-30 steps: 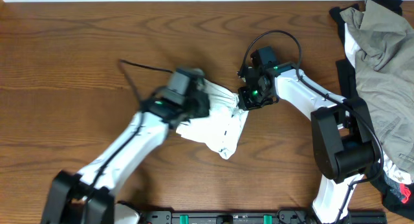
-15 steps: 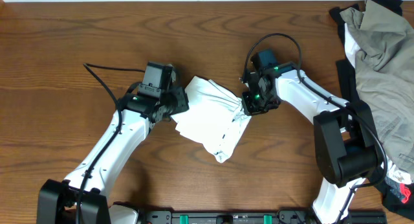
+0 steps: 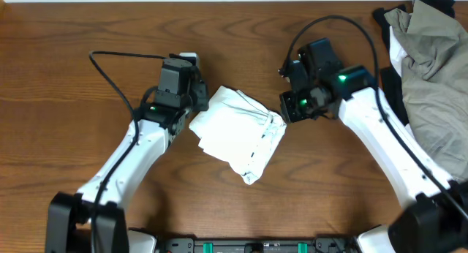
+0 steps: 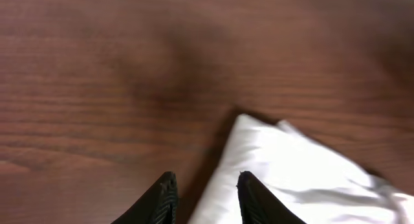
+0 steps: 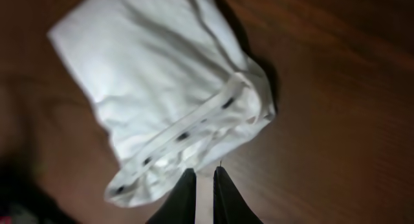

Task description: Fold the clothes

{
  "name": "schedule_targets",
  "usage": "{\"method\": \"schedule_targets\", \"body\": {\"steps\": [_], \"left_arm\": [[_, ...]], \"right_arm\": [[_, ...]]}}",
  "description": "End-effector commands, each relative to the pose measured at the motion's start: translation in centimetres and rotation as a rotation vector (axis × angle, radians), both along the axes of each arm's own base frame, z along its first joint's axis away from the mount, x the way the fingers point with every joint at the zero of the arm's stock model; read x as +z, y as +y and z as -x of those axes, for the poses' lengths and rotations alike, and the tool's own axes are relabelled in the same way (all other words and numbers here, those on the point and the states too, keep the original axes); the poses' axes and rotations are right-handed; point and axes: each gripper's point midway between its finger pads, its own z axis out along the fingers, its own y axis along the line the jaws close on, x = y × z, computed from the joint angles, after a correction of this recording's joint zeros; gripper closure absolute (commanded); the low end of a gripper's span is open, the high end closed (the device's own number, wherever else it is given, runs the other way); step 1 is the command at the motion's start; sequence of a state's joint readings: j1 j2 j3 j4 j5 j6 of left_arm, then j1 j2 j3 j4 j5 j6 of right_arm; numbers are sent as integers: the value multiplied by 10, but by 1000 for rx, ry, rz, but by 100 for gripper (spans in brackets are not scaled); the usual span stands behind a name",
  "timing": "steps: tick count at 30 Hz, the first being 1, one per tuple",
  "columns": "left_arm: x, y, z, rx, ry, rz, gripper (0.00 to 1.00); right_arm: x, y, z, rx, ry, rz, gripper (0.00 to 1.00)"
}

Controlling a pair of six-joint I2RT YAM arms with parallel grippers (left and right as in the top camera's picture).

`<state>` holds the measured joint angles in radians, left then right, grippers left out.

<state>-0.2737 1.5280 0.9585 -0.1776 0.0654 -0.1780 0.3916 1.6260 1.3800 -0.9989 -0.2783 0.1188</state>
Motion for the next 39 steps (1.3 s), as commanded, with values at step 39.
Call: {"method": "schedule_targets", "body": {"steps": [39], "left_arm": [[-122, 4, 146, -82, 683, 36, 78]], "right_arm": [[-127, 44, -62, 50, -149, 222, 60]]}}
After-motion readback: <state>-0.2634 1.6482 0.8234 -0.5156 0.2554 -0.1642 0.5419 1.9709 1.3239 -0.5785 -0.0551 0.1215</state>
